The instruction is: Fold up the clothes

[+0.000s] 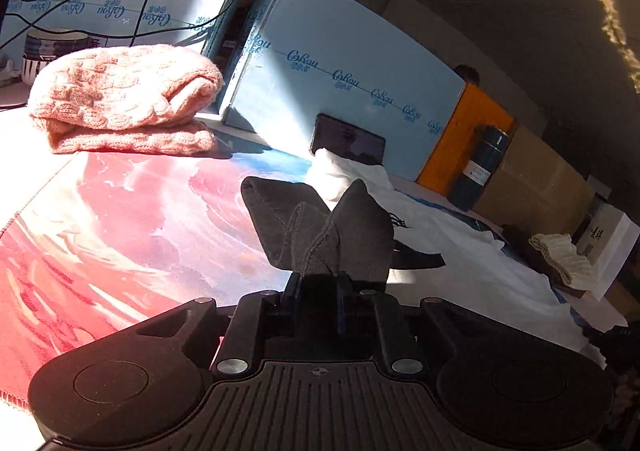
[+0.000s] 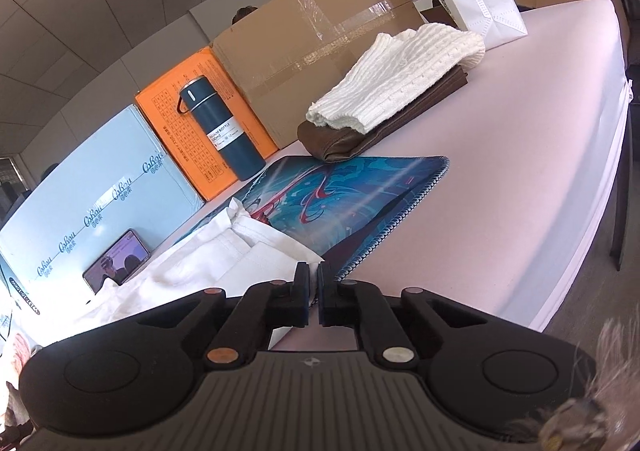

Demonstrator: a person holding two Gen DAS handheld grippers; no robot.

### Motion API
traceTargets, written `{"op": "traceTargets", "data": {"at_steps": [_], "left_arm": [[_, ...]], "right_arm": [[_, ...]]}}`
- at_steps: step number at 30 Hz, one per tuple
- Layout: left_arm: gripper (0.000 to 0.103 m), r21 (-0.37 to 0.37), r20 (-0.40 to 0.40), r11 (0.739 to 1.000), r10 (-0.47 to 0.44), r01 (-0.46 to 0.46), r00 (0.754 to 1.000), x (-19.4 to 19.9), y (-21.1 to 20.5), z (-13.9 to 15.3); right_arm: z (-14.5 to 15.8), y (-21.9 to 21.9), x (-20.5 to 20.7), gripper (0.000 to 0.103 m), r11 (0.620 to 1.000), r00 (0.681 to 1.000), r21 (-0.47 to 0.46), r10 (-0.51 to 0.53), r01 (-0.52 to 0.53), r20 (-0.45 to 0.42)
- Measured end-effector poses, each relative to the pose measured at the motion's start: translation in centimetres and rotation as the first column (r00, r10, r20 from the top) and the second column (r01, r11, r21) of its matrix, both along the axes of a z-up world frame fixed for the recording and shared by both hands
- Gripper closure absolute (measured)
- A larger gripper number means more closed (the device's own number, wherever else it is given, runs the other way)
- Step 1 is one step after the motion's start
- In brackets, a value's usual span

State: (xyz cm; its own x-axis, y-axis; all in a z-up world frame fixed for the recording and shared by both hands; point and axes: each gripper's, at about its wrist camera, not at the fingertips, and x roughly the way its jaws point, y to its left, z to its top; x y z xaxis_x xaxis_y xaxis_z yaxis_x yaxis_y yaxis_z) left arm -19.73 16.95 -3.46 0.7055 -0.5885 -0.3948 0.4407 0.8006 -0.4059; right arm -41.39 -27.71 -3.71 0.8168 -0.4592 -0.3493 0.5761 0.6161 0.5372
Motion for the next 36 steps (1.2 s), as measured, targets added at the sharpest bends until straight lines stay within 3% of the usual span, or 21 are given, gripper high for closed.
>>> {"op": "traceTargets", "data": {"at_steps": [8, 11, 13, 14, 16, 18, 23, 25, 28, 30, 32, 36], "left_arm": [[0.09, 0.034, -0.011, 0.998, 0.052, -0.052, 0.999, -2.9, 1.0, 0.1], [0.082, 0.041, -0.012, 0.996, 0.084, -0.084, 0.996, -2.5, 1.4, 0.7], [0.067, 0.022, -0.005, 0.993, 0.116, -0.116, 0.993, -1.9, 2.2, 1.6], [0.051, 0.012, 0.006, 0.991, 0.132, -0.132, 0.991, -1.5, 2.6, 2.1], [0.046, -0.001, 0.033, 0.988, 0.157, -0.157, 0.987, -0.3, 3.1, 3.2], [0.044, 0.004, 0.06, 0.985, 0.175, -0.175, 0.983, 1.5, 3.2, 4.2], [0.043, 0.034, 0.039, 0.989, 0.141, -0.143, 0.989, 7.4, 1.7, 4.9], [0.043, 0.052, 0.004, 0.992, 0.114, -0.114, 0.993, 10.1, 0.8, 4.8], [0.043, 0.109, -0.023, 0.99, 0.097, -0.094, 0.995, 13.1, -0.4, 4.4], [0.043, 0.148, -0.035, 0.985, 0.093, -0.087, 0.995, 14.5, -1.1, 4.1], [0.043, 0.164, -0.053, 0.984, 0.074, -0.064, 0.996, 15.8, -1.7, 3.7], [0.044, 0.201, -0.09, 0.98, 0.023, -0.005, 0.996, 17.0, -3.0, 2.6]], "right_arm": [[0.8, 0.6, -0.2, 0.099, 0.999, 1.0, -0.05, 0.003, -0.004, -0.029], [1.0, 0.6, -0.2, 0.097, 0.998, 0.998, -0.06, 0.0, -0.004, -0.063], [1.7, 0.4, -0.4, 0.09, 0.997, 0.999, -0.077, -0.023, 0.02, -0.041], [2.3, 0.2, -0.4, 0.077, 0.996, 0.999, -0.083, -0.03, 0.028, -0.019], [3.4, -0.2, -0.5, 0.06, 0.995, 0.999, -0.093, -0.043, 0.045, 0.024], [5.2, -0.4, 0.8, 0.059, 0.993, 0.998, -0.121, -0.002, 0.01, 0.06], [9.7, 0.5, 8.5, 0.047, 0.963, 0.973, -0.169, 0.222, -0.208, 0.062], [11.1, 1.2, 12.3, 0.041, 0.931, 0.94, -0.168, 0.337, -0.324, 0.051], [12.5, 2.7, 19.9, 0.036, 0.859, 0.862, -0.116, 0.506, -0.499, 0.037], [12.7, 3.2, 25.0, 0.033, 0.82, 0.82, -0.057, 0.571, -0.569, 0.029], [12.3, 3.8, 29.5, 0.032, 0.804, 0.804, -0.01, 0.595, -0.595, 0.002], [9.3, 5.7, 38.5, 0.032, 0.773, 0.762, 0.113, 0.635, -0.625, -0.128]]}}
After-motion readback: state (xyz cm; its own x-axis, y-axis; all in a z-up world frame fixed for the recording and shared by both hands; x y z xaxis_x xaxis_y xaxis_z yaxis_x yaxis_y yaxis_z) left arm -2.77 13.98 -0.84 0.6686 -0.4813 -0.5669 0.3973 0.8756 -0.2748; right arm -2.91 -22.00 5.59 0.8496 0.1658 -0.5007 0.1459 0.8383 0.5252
